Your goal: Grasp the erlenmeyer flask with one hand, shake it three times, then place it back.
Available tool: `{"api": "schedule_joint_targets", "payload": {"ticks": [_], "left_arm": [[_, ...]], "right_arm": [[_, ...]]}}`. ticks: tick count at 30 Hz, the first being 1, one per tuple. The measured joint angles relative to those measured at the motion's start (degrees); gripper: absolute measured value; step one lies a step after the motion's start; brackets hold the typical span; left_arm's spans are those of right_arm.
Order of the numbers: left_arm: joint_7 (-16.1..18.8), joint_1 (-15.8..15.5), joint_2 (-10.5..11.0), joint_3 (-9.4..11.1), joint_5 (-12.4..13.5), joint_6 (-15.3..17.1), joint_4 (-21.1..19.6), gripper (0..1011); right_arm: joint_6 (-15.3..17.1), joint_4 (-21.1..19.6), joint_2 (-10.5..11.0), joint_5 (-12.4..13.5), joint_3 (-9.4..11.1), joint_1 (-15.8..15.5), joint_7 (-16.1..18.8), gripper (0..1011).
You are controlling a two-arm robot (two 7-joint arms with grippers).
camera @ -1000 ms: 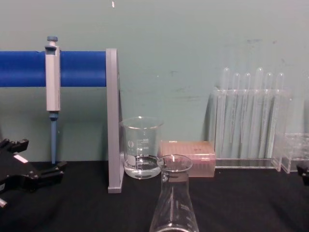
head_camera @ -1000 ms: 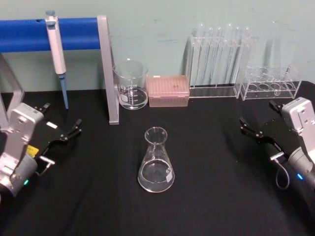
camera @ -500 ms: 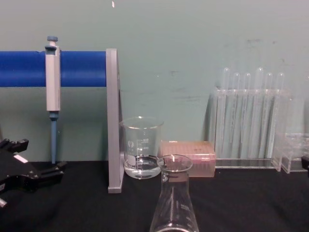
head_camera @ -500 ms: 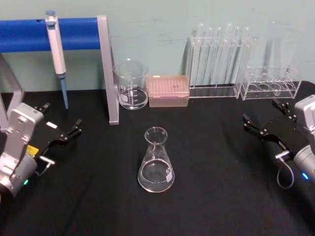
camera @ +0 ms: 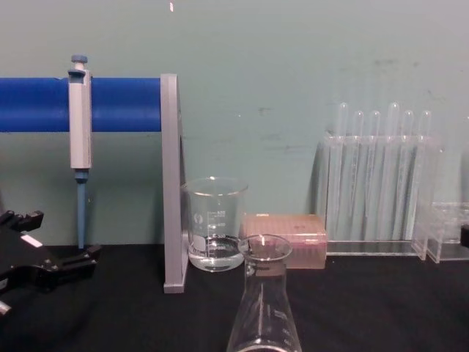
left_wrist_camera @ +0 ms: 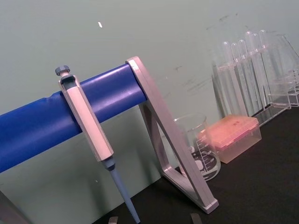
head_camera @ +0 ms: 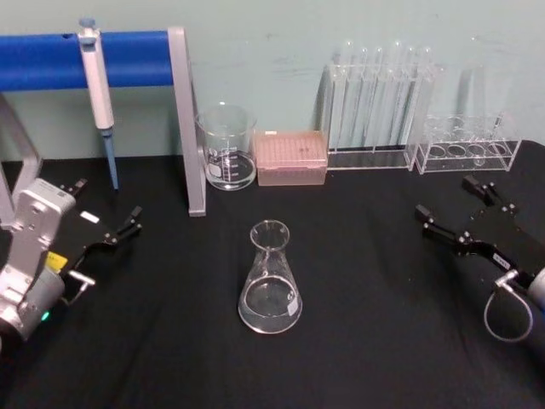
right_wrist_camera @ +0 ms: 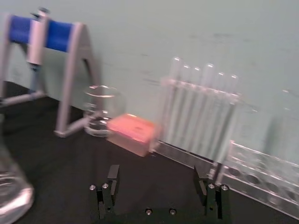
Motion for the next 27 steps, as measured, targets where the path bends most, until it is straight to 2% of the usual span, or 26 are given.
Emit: {"api": "schedule_joint_targets", "payload": {"ticks": [6,13,20,27], "left_arm": [[0.00,0.00,0.00,0.00,0.00,0.00,0.00,1001],[0.00,0.00,0.00,0.00,0.00,0.00,0.00,1001],[0.00,0.00,0.00,0.00,0.00,0.00,0.00,1001],[0.00,0.00,0.00,0.00,0.00,0.00,0.00,1001]], "right_arm": [[-0.29,-2.37,2.00,2.88,0.68,-1.04,7.11,1002],[-0.18,-3.38,2.93,4.40,0.11,-0.47,14.20,1002],[0.66,-2.79,2.20,4.49,-1.34,1.14,19.02,1003],[1.54,-1.02,0.65,4.11,-3.67,3.60,23.35,1003]]}}
